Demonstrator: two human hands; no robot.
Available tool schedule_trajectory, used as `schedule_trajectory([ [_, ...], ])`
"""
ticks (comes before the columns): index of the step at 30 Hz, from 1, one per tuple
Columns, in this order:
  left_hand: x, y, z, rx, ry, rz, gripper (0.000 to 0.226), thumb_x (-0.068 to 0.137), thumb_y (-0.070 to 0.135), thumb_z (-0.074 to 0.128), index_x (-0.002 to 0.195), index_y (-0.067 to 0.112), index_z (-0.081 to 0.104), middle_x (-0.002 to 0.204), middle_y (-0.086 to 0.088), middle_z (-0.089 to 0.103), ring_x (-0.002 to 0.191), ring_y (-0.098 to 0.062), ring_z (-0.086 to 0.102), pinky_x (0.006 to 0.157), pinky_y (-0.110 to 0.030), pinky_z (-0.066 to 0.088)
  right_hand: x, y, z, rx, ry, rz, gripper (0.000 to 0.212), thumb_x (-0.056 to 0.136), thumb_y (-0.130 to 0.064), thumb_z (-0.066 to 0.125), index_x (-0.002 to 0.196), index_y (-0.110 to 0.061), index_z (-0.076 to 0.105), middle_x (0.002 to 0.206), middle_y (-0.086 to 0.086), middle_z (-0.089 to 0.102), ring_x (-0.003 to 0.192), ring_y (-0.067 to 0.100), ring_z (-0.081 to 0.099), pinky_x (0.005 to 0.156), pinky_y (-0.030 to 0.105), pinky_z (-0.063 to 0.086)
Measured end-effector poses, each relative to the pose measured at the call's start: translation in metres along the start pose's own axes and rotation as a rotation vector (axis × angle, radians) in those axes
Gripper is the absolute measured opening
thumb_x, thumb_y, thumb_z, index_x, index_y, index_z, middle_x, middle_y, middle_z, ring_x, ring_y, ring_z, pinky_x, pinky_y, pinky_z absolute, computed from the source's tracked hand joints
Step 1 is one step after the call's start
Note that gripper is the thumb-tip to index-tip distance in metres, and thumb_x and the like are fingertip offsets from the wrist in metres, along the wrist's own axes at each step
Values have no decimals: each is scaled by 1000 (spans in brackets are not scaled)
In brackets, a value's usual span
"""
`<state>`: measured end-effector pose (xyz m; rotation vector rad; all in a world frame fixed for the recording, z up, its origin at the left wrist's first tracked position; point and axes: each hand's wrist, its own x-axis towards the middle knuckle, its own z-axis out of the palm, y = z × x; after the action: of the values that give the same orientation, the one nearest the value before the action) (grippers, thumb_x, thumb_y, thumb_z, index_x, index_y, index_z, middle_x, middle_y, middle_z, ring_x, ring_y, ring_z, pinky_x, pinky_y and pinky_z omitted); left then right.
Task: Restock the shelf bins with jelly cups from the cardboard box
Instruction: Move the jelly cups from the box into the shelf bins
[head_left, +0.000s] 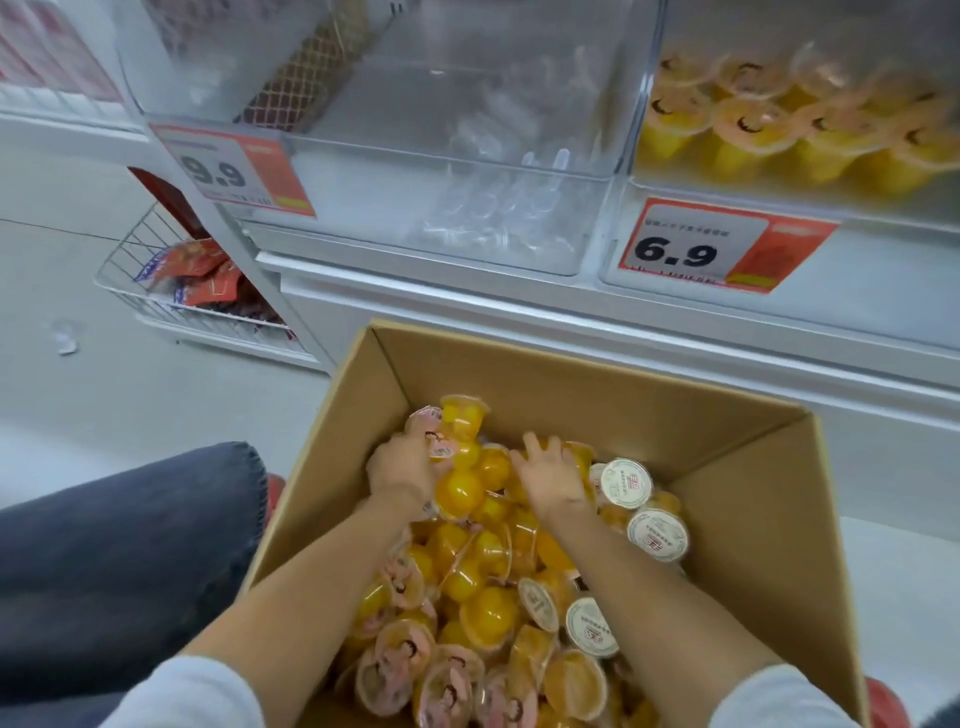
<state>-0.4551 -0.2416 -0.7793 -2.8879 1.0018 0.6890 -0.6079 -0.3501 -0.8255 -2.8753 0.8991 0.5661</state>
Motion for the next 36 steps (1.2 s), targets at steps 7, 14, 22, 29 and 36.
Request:
schedule_trajectory([
  [7, -11, 9, -14, -127, 35, -6, 54, 83, 35, 66, 127, 13, 44, 104, -9, 67, 94, -30, 65, 76, -37, 54, -18, 23, -18, 203, 70, 69, 41, 89, -20, 56, 128, -15, 44, 124, 11, 45, 98, 34, 56, 82, 42, 48],
  [14, -66, 55, -55, -422, -32, 168, 39, 70, 28, 75, 98, 20, 50, 94, 5, 54, 89, -14, 56, 61, -24, 44, -81, 69, -67, 786, 373, 186, 39, 96, -24, 37, 132, -13, 44, 124, 11, 57, 108, 31, 57, 88, 41, 47],
  [22, -142, 137, -142, -553, 48, 584, 61, 68, 24, 71, 125, 17, 50, 120, -4, 49, 109, -22, 54, 92, -31, 47, -160, 102, -182, 694, 709, 61, 27, 94, -26, 53, 120, -19, 53, 114, -1, 58, 99, 17, 56, 84, 35, 46],
  [29, -157, 202, -250, -474, 313, 885, 64, 68, 28, 72, 127, 25, 49, 113, 4, 44, 93, -14, 53, 82, -24, 46, -177, 154, -306, 834, 1116, 117, 20, 90, -18, 54, 110, -16, 54, 101, -6, 53, 81, 6, 47, 71, 16, 37],
  [36, -68, 271, -282, -196, 242, 682, 71, 70, 30, 79, 131, 8, 50, 127, -10, 57, 116, -28, 54, 92, -31, 45, -87, 233, -326, 1063, 643, 498, 28, 90, -20, 47, 93, 3, 60, 94, 19, 64, 86, 32, 61, 82, 44, 52],
])
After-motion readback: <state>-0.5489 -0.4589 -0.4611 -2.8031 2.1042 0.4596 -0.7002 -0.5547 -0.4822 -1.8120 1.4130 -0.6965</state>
